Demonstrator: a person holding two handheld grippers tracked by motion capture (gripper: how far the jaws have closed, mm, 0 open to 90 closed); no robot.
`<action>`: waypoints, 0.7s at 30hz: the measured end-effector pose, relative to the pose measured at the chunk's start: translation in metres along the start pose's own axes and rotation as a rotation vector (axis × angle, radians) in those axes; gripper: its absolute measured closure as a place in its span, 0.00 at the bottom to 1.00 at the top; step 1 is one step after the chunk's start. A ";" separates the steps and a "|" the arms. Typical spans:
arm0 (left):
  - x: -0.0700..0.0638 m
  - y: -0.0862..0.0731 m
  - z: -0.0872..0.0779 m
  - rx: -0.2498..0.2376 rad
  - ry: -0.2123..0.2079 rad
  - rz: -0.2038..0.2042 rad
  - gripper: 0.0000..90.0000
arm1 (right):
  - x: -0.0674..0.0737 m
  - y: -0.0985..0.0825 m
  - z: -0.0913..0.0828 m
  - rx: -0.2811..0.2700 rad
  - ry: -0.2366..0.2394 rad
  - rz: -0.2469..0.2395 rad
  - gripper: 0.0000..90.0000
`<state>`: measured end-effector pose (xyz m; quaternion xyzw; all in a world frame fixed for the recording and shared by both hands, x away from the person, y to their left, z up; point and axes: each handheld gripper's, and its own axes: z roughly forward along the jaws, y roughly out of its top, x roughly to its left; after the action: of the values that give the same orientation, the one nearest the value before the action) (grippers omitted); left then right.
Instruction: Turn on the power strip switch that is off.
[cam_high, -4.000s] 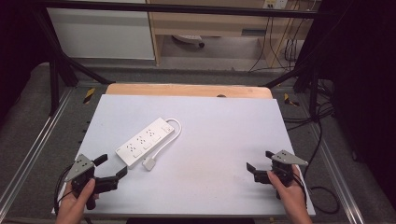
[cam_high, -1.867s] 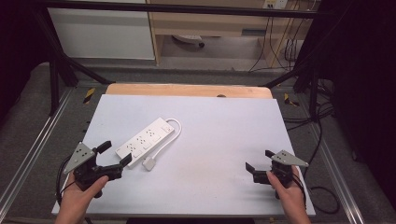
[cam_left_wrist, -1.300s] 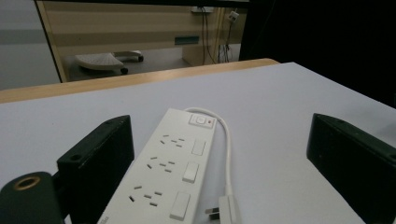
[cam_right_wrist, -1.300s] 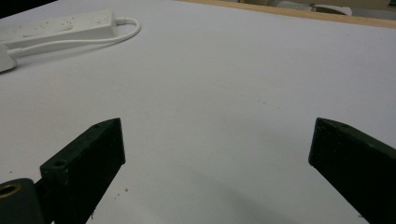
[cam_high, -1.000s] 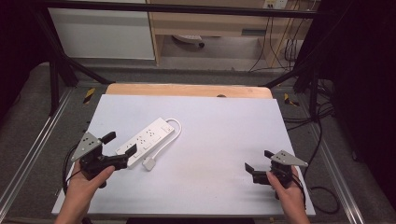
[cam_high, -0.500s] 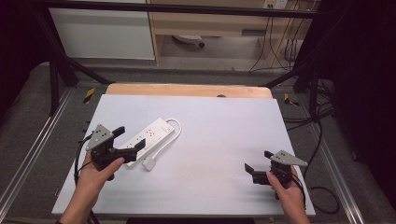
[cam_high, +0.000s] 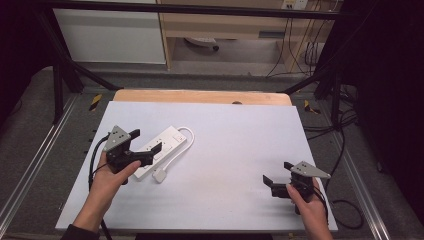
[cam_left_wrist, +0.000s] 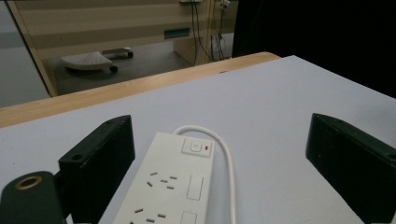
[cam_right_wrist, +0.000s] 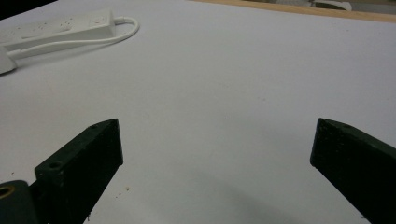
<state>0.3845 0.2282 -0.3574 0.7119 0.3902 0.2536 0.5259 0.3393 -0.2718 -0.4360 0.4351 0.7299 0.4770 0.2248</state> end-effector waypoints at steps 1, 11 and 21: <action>0.000 0.001 0.005 0.005 0.001 0.003 0.09 | 0.000 0.000 0.000 -0.001 0.001 -0.001 0.03; 0.006 0.007 0.021 0.010 0.019 -0.012 0.11 | 0.000 0.000 0.000 0.004 0.010 -0.007 0.03; 0.004 0.008 0.036 0.037 0.019 -0.001 0.19 | 0.000 0.000 0.000 0.017 0.003 0.004 0.04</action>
<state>0.4169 0.2105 -0.3615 0.7190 0.4000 0.2527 0.5091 0.3397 -0.2719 -0.4362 0.4379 0.7332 0.4719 0.2192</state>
